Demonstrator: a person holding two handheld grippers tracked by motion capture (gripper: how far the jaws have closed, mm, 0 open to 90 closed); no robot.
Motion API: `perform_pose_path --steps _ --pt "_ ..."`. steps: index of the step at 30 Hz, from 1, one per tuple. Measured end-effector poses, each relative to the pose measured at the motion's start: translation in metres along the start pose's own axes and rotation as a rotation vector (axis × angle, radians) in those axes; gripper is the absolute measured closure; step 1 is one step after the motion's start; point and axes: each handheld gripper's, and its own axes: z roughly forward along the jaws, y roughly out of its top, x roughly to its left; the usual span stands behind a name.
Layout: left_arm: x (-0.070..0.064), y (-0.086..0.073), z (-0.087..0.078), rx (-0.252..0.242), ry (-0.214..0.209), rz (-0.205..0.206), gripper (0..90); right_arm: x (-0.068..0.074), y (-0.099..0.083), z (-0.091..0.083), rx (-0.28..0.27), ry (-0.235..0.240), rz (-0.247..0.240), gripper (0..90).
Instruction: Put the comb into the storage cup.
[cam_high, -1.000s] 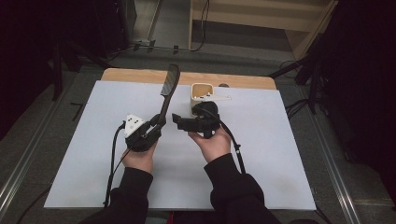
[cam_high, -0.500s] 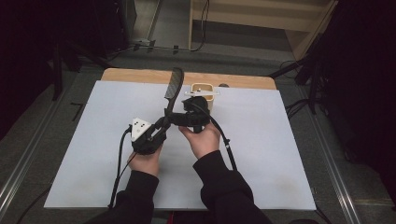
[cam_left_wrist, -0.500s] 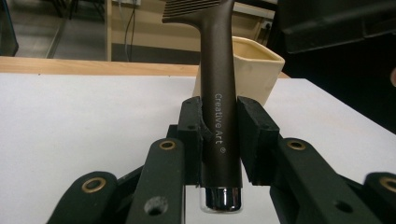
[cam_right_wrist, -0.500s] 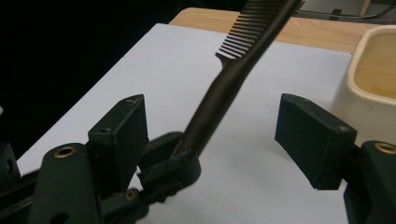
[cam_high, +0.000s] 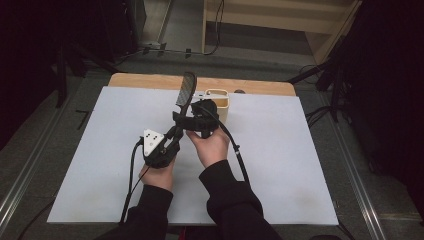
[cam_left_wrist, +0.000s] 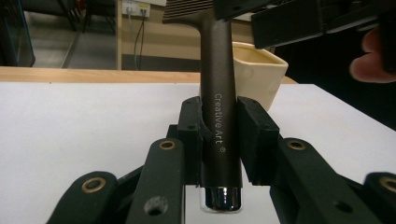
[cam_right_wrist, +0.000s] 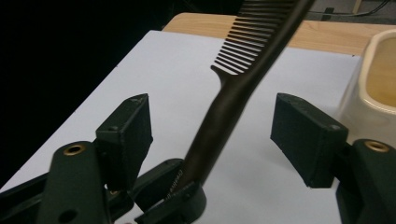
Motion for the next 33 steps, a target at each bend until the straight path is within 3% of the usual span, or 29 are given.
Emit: perform_pose_path --steps 7,11,22,26,33 --pt "-0.002 0.0 0.001 -0.01 -0.007 -0.01 72.9 -0.003 -0.001 0.009 0.017 0.008 0.064 35.2" --pt "-0.001 -0.001 0.002 0.003 -0.004 -0.017 72.9 -0.002 -0.002 0.012 0.014 -0.004 0.076 41.5" --pt "0.001 -0.001 0.001 0.005 0.005 -0.029 72.9 -0.003 0.0 0.023 0.049 0.023 0.193 49.8" --pt "0.002 -0.002 0.001 0.007 0.013 -0.034 72.9 -0.003 0.0 0.026 0.063 0.013 0.194 56.5" --pt "0.002 -0.003 0.001 0.008 0.029 -0.031 72.9 -0.008 0.001 0.03 0.092 0.034 0.247 64.8"
